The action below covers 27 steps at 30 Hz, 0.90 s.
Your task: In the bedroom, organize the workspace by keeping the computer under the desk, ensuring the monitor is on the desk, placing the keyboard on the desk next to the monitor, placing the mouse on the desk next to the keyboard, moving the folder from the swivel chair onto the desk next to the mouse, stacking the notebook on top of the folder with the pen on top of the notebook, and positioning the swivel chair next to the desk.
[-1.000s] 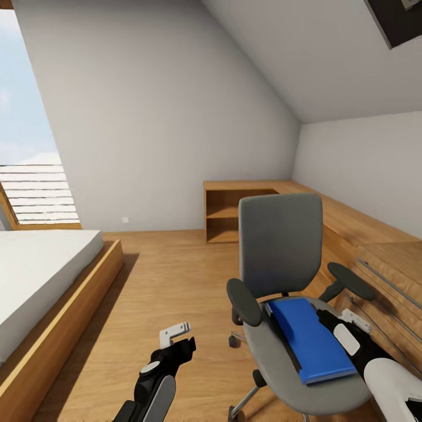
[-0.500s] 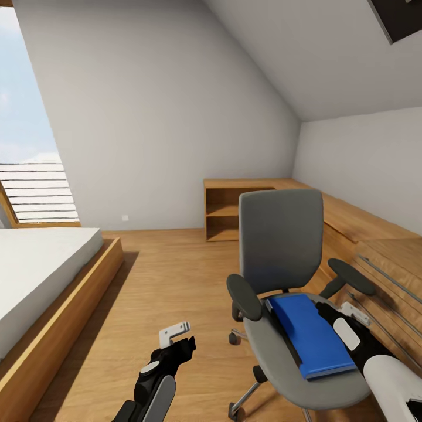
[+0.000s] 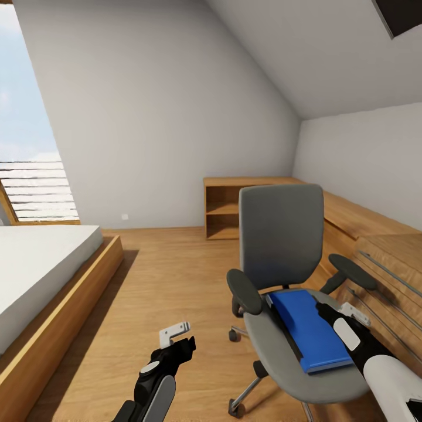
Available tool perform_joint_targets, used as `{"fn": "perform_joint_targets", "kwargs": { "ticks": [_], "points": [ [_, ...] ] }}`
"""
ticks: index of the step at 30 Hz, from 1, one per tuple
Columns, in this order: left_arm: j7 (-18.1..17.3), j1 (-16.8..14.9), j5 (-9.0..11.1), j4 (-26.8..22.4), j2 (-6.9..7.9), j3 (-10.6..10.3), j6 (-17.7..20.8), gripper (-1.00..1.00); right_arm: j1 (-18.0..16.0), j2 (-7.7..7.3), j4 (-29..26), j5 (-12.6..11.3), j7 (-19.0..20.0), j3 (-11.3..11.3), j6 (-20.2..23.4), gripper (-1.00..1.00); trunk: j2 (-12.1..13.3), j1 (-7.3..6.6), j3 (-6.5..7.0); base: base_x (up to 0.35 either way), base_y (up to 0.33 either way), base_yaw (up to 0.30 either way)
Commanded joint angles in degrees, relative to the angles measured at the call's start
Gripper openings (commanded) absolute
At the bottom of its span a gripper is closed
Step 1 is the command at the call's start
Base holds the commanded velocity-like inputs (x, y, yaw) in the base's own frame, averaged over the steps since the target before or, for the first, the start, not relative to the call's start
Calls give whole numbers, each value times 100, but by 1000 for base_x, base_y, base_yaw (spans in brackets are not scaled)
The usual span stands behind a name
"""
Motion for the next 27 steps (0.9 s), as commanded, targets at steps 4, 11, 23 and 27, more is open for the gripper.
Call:
{"fn": "perform_joint_targets", "kwargs": {
  "ticks": [4, 11, 23, 27],
  "points": [
    [50, -4, 49, -7, 1, -8, 10, 100, -1, 0, -2, -40, -33, 1, 32, 100, -165, 88, -78, 0, 0, 0],
    [50, -4, 49, -7, 1, -15, 10, 100, -1, 0, 3, -34, -36, 3, 36, 100, -445, 241, -204, 0, 0, 0],
    [50, -4, 49, -7, 1, -17, 10, 100, -1, 0, 12, -32, -37, 11, 33, 100, -726, 395, -330, 0, 0, 0],
    [61, -4, 55, 15, 8, -8, 10, 100, -1, 0, 12, -31, -38, 11, 32, 100, -726, 395, -330, 0, 0, 0]
  ]
}}
